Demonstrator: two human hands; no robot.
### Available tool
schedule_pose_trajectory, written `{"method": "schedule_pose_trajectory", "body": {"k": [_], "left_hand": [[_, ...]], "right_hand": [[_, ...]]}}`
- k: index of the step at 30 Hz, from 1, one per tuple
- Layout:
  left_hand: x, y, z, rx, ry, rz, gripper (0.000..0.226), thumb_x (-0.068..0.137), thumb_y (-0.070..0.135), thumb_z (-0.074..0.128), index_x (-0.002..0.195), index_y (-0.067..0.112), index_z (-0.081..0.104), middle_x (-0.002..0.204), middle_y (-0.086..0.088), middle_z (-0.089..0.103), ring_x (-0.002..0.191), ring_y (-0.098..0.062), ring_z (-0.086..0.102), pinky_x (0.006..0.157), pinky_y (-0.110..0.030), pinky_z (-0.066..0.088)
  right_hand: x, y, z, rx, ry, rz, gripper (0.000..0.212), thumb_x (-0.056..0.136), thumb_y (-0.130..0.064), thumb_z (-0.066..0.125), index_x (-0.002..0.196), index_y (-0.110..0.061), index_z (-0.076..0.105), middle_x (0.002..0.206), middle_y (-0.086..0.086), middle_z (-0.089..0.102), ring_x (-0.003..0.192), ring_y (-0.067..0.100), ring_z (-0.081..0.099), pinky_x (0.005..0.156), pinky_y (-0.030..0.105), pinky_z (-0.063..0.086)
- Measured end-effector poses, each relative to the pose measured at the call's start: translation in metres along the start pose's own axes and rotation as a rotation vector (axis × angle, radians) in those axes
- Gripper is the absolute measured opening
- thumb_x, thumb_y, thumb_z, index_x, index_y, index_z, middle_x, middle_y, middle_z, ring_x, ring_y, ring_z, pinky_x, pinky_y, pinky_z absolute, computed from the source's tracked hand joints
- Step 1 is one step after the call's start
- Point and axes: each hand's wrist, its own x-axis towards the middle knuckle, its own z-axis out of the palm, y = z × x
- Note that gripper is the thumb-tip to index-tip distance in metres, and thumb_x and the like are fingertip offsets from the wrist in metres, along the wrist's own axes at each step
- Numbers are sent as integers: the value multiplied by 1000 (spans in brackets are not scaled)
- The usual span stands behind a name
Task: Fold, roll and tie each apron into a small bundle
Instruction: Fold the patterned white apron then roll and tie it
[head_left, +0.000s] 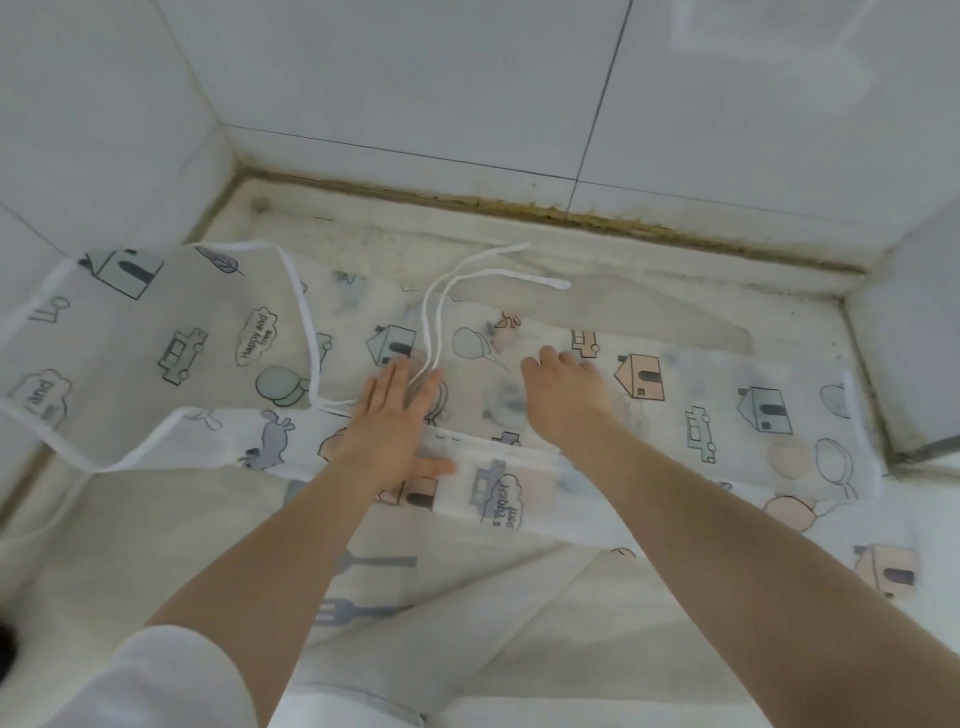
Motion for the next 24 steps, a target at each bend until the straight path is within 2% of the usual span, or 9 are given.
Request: {"method": "schedule_pose_trajectory", "body": {"k": [3, 8, 11, 13, 18, 21, 24], "left_hand": [[10, -6, -1, 77, 41, 75, 119, 68, 77, 54, 144, 30, -24, 152, -10, -30, 141, -27, -26, 113, -41, -17], [20, -14, 2, 19, 4, 132, 123, 61, 80, 57, 143, 37, -23, 152, -9, -30, 140, -26, -28, 114, -42, -17], [26, -18, 2, 17, 9, 181, 123, 59, 80, 59, 147, 34, -14, 153, -7, -29, 140, -26, -28, 112, -38, -20], [28, -17, 1, 57, 10, 219, 125, 60, 81, 57, 149, 27, -11, 154, -4, -26, 141, -25, -25, 110, -36, -21], [34, -16, -1, 71, -7, 248, 134, 57, 80, 60, 148, 17, -15, 154, 1, -25, 142, -23, -22, 110, -34, -20], [31, -14, -4, -3, 24, 262, 142, 55, 78, 65, 141, 18, -30, 142, 5, -45, 140, -19, -26, 109, -31, -21], [28, -14, -4, -8, 14, 265, 142, 55, 77, 65, 127, 25, -45, 129, 8, -57, 142, -25, -22, 113, -35, -13]], "right_hand": [[30, -3, -1, 19, 63, -6, 46, 88, -5, 44, 133, -10, 38, 142, 11, 33, 129, 29, 34, 106, 39, 29], [72, 7, 5, 34, -7, 56, 55, 94, -10, 41, 146, -14, 21, 156, 9, 14, 143, 28, 13, 117, 42, 11], [85, 7, 7, 90, -94, 104, 57, 96, -24, 47, 146, -15, 20, 150, 10, 25, 140, 31, 19, 116, 47, 7], [89, 5, 5, 74, -96, 114, 58, 93, -29, 53, 142, -15, 26, 142, 11, 32, 134, 33, 30, 114, 46, 13], [97, 3, -3, 64, -20, 106, 48, 87, -18, 59, 130, -15, 37, 126, 8, 47, 120, 27, 44, 100, 35, 30], [92, 1, -11, 81, -5, 65, 44, 85, -7, 55, 125, -12, 37, 118, 8, 51, 111, 28, 49, 81, 33, 37], [79, -3, -22, 60, 27, -10, 46, 84, 1, 52, 124, -13, 34, 109, 7, 55, 99, 29, 55, 67, 34, 37]]}}
